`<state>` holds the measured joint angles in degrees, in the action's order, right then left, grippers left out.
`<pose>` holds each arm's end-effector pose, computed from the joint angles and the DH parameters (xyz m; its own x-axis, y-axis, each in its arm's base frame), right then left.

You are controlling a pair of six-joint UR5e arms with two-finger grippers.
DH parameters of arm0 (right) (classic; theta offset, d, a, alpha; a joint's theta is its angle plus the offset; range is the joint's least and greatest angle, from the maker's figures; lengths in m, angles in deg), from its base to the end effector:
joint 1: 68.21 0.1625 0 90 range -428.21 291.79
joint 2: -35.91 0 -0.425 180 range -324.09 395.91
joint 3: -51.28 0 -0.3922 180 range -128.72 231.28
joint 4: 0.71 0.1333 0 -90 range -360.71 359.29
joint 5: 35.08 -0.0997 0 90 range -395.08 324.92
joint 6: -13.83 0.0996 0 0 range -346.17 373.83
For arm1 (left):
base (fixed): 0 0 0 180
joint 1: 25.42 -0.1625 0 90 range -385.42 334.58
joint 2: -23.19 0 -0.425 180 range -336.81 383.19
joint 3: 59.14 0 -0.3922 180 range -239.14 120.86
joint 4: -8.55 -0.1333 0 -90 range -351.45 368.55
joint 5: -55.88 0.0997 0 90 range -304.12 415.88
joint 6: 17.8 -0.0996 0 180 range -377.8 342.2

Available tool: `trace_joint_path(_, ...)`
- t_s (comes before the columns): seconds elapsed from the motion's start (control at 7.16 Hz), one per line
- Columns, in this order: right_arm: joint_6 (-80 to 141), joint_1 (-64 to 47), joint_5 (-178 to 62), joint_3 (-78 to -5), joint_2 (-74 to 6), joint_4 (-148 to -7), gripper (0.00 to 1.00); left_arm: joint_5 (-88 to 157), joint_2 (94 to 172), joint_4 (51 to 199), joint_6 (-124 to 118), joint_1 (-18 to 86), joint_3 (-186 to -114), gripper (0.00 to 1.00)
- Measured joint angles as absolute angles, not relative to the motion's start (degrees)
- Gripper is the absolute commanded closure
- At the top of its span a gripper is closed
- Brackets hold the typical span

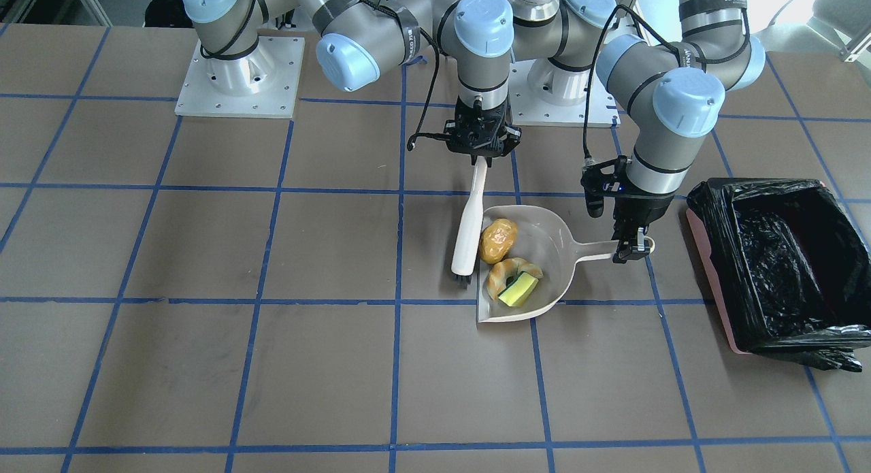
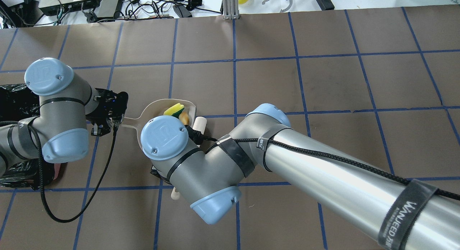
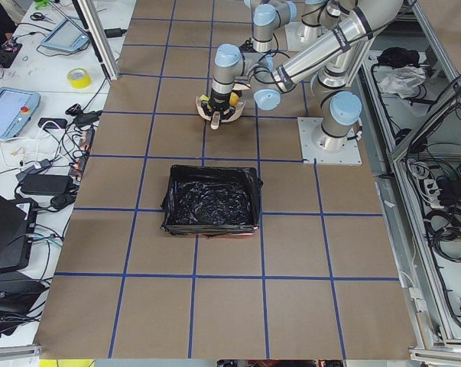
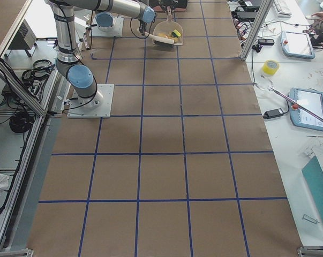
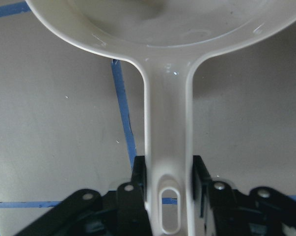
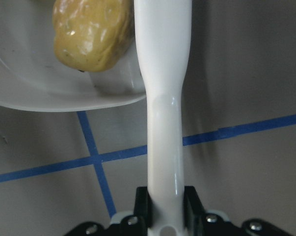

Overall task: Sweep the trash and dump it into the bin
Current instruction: 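Sweep the yellow potato into the dustpan with the right-held brush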

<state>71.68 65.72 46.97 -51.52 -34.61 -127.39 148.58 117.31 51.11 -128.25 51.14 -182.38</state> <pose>0.5085 -0.3159 0.2630 -0.9613 0.2383 -0.1383 0.2296 0.9703 0.0759 -0.0187 -0.4752 0.2679 0.1244 0.9812 -0.1478 0.9885 -0.1095 0.1046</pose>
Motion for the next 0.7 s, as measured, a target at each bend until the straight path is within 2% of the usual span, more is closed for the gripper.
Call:
trace_joint_path(0.42, 70.84, 67.02, 46.25, -45.92, -31.18, -126.79, 1.0, 148.54, 117.49, 50.94, -128.44, 50.99, -182.19, 1.0)
trace_joint_path(0.7, 71.51, 67.69, 45.92, -45.16, -30.93, -127.18, 1.0, 148.39, 117.53, 50.94, -128.38, 50.96, -182.19, 1.0)
